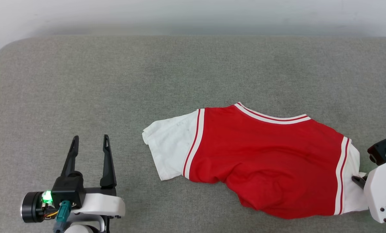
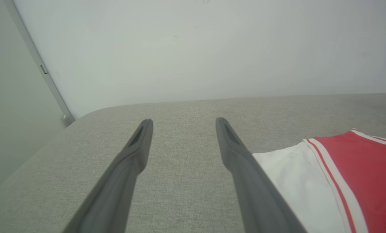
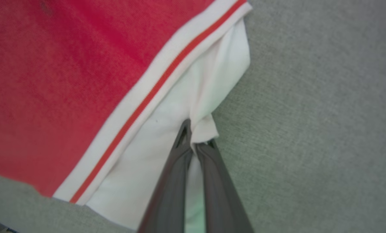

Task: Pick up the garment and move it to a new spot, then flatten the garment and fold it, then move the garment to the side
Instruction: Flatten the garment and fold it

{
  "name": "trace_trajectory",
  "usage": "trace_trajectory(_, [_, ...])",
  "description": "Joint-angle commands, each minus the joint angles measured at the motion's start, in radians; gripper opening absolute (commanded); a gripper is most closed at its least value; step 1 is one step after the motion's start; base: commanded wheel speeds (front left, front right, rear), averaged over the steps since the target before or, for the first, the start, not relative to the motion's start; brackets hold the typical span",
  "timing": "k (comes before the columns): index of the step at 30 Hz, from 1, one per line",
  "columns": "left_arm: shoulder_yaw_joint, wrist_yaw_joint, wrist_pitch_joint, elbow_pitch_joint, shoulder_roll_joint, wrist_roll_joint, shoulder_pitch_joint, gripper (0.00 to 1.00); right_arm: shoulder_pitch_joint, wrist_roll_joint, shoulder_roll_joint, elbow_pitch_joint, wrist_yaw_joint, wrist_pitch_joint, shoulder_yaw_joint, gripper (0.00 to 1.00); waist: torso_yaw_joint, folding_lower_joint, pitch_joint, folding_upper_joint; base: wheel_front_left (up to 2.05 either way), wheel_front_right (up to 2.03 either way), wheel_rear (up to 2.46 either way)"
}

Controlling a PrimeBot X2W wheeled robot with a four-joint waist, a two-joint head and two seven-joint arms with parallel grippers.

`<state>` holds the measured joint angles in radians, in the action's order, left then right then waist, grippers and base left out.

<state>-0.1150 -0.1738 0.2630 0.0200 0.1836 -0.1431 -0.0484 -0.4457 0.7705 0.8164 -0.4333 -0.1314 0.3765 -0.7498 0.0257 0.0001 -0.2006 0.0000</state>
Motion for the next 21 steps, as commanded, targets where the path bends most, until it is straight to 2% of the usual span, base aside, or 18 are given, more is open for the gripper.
trace_trajectory(1, [0.005,0.007,0.003,0.004,-0.001,0.009,0.001,1.0,0.026,-0.002,-0.02,-0.021,0.001,0.001,0.001,0.0,0.002,-0.0001,0.001,0.0,0.0,0.0,0.0])
trace_trajectory(3, [0.009,0.014,0.003,0.012,-0.003,0.011,0.003,1.0,0.057,0.004,-0.049,-0.049,0.001,-0.023,0.011,0.0,0.001,-0.0001,0.007,0.0,0.0,0.0,0.0])
trace_trajectory(4, [0.011,0.016,0.003,0.015,-0.003,0.014,0.004,1.0,0.058,0.003,-0.061,-0.056,0.001,-0.041,0.023,0.31,0.0,-0.0001,0.011,0.0,0.0,0.0,0.0])
trace_trajectory(5, [0.014,0.017,0.003,0.021,-0.002,0.015,0.006,1.0,0.055,0.002,-0.07,-0.061,0.001,-0.062,0.038,0.99,-0.002,-0.0001,0.016,0.0,0.0,0.0,0.0])
trace_trajectory(10, [0.027,0.032,0.003,0.05,0.013,0.017,-0.006,1.0,0.01,-0.093,-0.079,-0.08,0.001,-0.221,0.158,1.0,-0.019,-0.0001,0.047,0.0,0.0,0.0,0.0])
trace_trajectory(14, [0.026,0.055,0.003,0.08,0.034,0.021,-0.04,1.0,-0.005,-0.21,-0.121,-0.072,0.001,-0.365,0.293,1.0,-0.033,-0.0001,0.063,0.0,0.0,0.0,0.0])
trace_trajectory(17, [0.022,0.079,-0.004,0.108,0.06,0.022,-0.085,1.0,0.007,-0.312,-0.182,-0.044,0.001,-0.466,0.416,1.0,-0.041,-0.0001,0.069,0.0,0.0,0.0,0.0])
trace_trajectory(21, [0.012,0.121,-0.039,0.15,0.095,0.017,-0.172,1.0,0.057,-0.446,-0.299,0.055,0.001,-0.57,0.566,1.0,-0.049,-0.0001,0.067,0.0,0.0,0.0,0.0])
